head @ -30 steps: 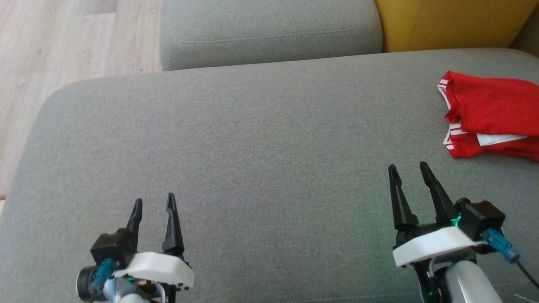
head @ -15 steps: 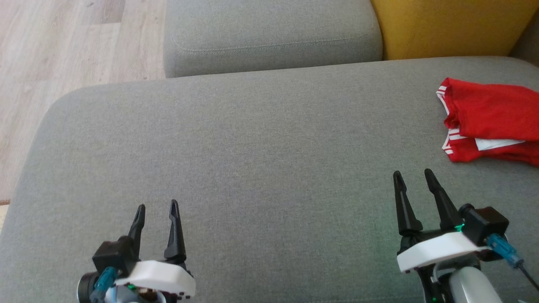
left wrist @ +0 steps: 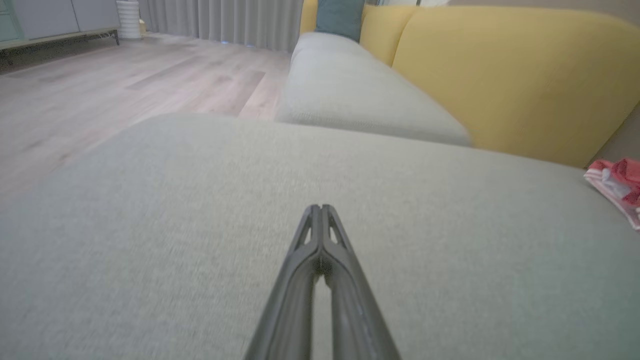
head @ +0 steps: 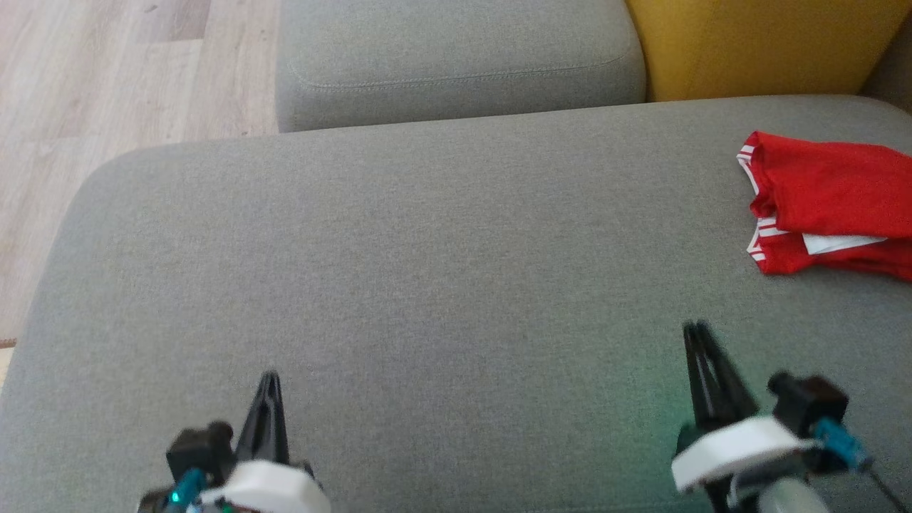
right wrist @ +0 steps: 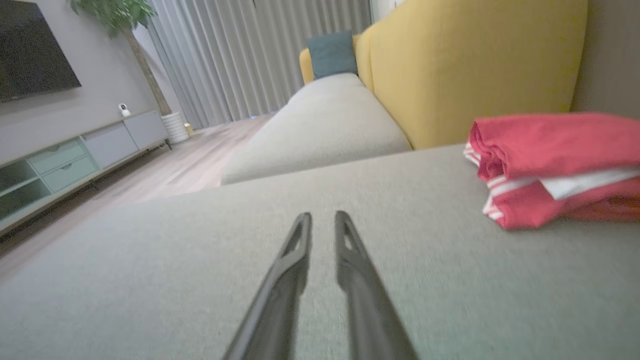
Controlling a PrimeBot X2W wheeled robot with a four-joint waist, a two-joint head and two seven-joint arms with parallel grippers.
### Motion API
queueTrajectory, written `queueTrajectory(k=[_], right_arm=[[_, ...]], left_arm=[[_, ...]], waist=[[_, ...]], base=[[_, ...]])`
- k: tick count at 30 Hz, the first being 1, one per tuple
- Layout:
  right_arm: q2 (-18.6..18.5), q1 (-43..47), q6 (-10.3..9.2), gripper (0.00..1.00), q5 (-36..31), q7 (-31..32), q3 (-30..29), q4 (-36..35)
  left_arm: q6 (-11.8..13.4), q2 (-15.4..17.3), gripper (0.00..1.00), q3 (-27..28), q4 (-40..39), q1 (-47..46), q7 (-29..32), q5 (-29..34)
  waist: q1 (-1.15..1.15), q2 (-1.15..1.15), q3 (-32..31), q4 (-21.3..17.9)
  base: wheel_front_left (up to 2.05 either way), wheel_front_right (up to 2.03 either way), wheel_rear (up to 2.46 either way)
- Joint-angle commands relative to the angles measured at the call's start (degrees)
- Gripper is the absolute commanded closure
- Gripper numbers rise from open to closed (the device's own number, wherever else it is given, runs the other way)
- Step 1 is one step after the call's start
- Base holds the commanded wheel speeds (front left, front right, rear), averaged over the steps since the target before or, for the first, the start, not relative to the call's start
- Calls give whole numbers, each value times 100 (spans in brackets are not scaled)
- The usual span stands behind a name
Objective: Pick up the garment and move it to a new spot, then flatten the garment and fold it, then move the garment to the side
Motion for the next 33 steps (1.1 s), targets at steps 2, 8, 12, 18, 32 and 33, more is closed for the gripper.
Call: queueTrajectory(k=[2, 8, 12, 18, 32, 33], right_arm=[[2, 77, 0, 100, 35, 5, 7, 103], [-16, 50, 0, 100, 432, 66, -25, 84], [-28, 27, 0, 100, 696, 108, -48, 78], [-43, -7, -1, 100, 1090, 173, -85, 67], [-70, -81, -1, 100, 2001, 330, -179, 36], [-72, -86, -1, 100, 2065, 342, -186, 34]], left_arm=[[-5, 1, 100, 3, 90, 64, 5, -34], [-69, 23, 100, 63, 79, 17, 79, -429], [-119, 38, 100, 105, 91, -24, 131, -693], [-194, 57, 100, 168, 112, -87, 209, -1085], [-366, 93, 100, 327, 145, -227, 400, -1990], [-378, 95, 100, 339, 145, -237, 414, -2054]], waist=[[0, 0, 1, 1], [0, 0, 13, 14], [0, 0, 21, 22], [0, 0, 32, 35], [0, 0, 58, 64], [0, 0, 60, 67]], base=[[0, 0, 0], [0, 0, 0], [0, 0, 0], [0, 0, 0], [0, 0, 0], [0, 0, 0]])
